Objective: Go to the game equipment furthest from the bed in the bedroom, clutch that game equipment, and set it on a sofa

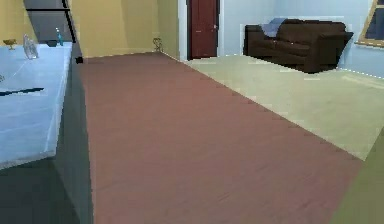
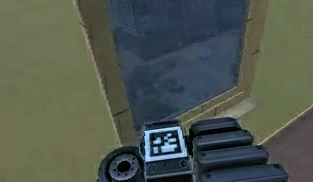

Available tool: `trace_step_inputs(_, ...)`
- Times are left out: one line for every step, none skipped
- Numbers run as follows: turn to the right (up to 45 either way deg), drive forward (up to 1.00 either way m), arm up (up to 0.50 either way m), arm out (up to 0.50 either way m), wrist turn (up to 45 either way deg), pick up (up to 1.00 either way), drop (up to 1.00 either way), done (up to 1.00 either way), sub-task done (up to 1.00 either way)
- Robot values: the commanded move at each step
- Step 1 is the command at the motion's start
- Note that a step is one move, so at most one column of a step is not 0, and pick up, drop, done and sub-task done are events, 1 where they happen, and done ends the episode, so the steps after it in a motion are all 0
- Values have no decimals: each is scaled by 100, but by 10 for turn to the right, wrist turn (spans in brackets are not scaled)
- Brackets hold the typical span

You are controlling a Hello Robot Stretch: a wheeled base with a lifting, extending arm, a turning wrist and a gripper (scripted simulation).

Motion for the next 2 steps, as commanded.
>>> trace_step_inputs(30,0,0,0,0,0,0,0,0)
trace_step_inputs(0,90,0,0,0,0,0,0,0)
